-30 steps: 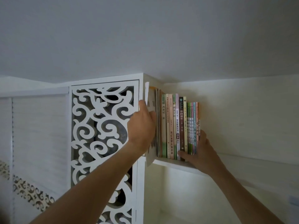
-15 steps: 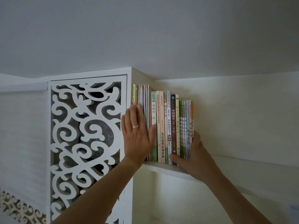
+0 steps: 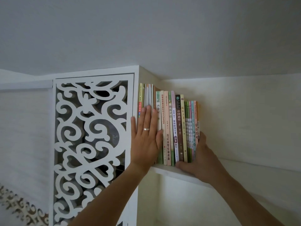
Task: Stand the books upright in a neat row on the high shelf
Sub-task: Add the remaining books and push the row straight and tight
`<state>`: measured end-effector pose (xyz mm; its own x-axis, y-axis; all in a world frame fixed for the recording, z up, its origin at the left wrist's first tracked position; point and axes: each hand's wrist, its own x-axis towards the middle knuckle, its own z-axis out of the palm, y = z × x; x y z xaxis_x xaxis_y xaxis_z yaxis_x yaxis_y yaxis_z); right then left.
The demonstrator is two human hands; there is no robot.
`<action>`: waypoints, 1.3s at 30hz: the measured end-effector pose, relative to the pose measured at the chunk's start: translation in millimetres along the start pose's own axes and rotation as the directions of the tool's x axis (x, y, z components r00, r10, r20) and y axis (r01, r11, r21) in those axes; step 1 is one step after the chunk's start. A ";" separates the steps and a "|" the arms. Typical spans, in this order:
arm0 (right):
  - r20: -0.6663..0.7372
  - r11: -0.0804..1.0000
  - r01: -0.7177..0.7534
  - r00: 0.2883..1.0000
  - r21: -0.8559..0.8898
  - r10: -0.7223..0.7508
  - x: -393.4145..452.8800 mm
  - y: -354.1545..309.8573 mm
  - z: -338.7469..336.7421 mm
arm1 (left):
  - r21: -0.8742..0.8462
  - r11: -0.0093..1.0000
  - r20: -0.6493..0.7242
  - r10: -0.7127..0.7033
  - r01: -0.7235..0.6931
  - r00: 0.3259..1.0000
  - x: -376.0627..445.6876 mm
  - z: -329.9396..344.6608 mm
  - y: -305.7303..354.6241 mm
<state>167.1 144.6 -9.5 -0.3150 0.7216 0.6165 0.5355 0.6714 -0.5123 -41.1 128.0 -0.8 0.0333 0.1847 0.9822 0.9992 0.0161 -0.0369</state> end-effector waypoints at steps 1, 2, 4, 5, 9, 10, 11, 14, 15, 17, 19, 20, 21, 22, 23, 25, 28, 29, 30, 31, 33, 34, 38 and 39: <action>0.004 1.000 0.003 1.000 0.004 -0.003 -0.7 0.7 -0.3 | -0.015 1.000 0.007 -0.005 0.005 1.000 -1.8 -0.5 0.2; 0.004 1.000 0.004 1.000 0.007 -0.004 -1.4 1.3 -0.1 | -0.026 1.000 0.009 -0.006 0.006 1.000 -3.7 -0.8 0.0; -0.003 0.999 0.003 1.000 0.032 -0.003 -3.0 1.5 1.1 | -0.038 0.999 0.010 -0.005 0.005 1.000 -6.2 -1.5 -0.8; -0.008 0.999 0.005 1.000 0.050 -0.004 -3.4 1.1 1.6 | -0.046 0.999 0.013 -0.006 0.006 1.000 -6.3 -1.7 -1.3; -0.006 0.992 -0.033 0.999 0.123 0.033 -2.9 -2.8 1.5 | -0.068 0.998 -0.002 -0.007 0.007 1.000 -6.8 -1.7 -1.9; -0.024 0.990 -0.052 0.998 0.134 0.055 -2.8 -5.1 1.7 | -0.079 0.997 -0.008 -0.008 0.007 1.000 -7.1 -1.2 -2.2; -0.050 0.990 -0.064 0.996 0.122 0.071 -2.8 -7.0 2.4 | -0.091 0.996 -0.011 -0.009 0.008 1.000 -7.5 -0.9 -2.7; -0.098 0.997 -0.071 0.992 0.024 0.073 -4.5 -9.9 6.1 | -0.121 0.993 -0.011 -0.010 0.009 1.000 -8.1 -0.5 -3.9; -0.105 0.997 -0.073 0.992 -0.004 0.073 -5.8 -10.5 6.3 | -0.126 0.992 -0.010 -0.008 0.007 1.000 -8.2 -0.6 -4.1; -0.131 0.995 -0.081 0.989 -0.064 0.072 -8.2 -10.1 5.0 | -0.133 0.991 -0.009 -0.006 0.005 1.000 -8.7 -0.7 -3.9; -0.158 0.988 -0.101 0.984 -0.117 0.081 -10.9 -8.2 2.4 | -0.138 0.990 -0.009 -0.005 0.004 1.000 -8.8 -0.8 -4.2; -0.163 0.984 -0.111 0.983 -0.136 0.088 -12.1 -7.2 0.8 | -0.137 0.991 -0.010 -0.006 0.004 1.000 -8.8 -1.0 -4.1; -0.157 0.983 -0.114 0.983 -0.145 0.091 -13.1 -6.7 -0.8 | -0.132 0.991 -0.011 -0.008 0.006 1.000 -8.9 -1.2 -3.9; -0.145 0.984 -0.108 0.986 -0.142 0.087 -13.7 -6.0 -2.5 | -0.126 0.992 -0.011 -0.011 0.010 1.000 -9.2 -1.6 -3.5; -0.135 0.987 -0.096 0.988 -0.132 0.078 -14.0 -5.1 -4.0 | -0.120 0.993 -0.009 -0.015 0.014 1.000 -9.5 -1.9 -3.0; -0.111 0.993 -0.071 0.992 -0.090 0.061 -14.7 -3.5 -7.0 | -0.111 0.994 -0.005 -0.022 0.021 1.000 -10.1 -1.4 -1.7; -0.051 0.997 -0.050 0.998 -0.052 0.047 -12.9 -3.8 -14.7 | -0.100 0.994 -0.008 -0.033 0.033 0.999 -9.9 -0.9 0.2; -0.027 0.997 -0.046 0.999 -0.060 0.044 -11.5 -4.7 -16.9 | -0.094 0.995 -0.013 -0.034 0.033 0.999 -10.0 -0.8 0.8; -0.002 0.997 -0.039 0.999 -0.071 0.039 -10.0 -6.3 -18.4 | -0.086 0.996 -0.017 -0.031 0.030 0.999 -9.8 -0.7 1.4; 0.024 0.997 -0.032 0.999 -0.074 0.034 -8.5 -7.7 -19.4 | -0.076 0.997 -0.017 -0.027 0.025 0.999 -9.7 -0.6 1.7; 0.078 0.998 -0.008 0.997 -0.063 0.013 -6.9 -8.5 -20.4 | -0.062 0.998 -0.009 -0.017 0.016 1.000 -9.4 -0.6 2.2; 0.111 0.999 0.009 0.994 -0.052 -0.004 -6.7 -7.3 -21.9 | -0.059 0.998 -0.007 -0.012 0.012 1.000 -9.3 -0.8 2.3; 0.248 0.998 0.020 0.968 0.054 -0.033 -12.0 3.7 -35.9 | -0.064 0.998 -0.004 -0.014 0.014 1.000 -10.0 -0.3 0.8; 0.256 0.997 0.011 0.966 0.078 -0.030 -13.5 5.2 -38.0 | -0.077 0.997 -0.008 -0.019 0.019 1.000 -10.4 -0.1 0.2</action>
<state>203.9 132.0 2.2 -0.5213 0.7200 0.4581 0.4692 0.6902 -0.5508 -41.2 126.0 -11.1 0.0141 0.1762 0.9842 0.9984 -0.0558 -0.0043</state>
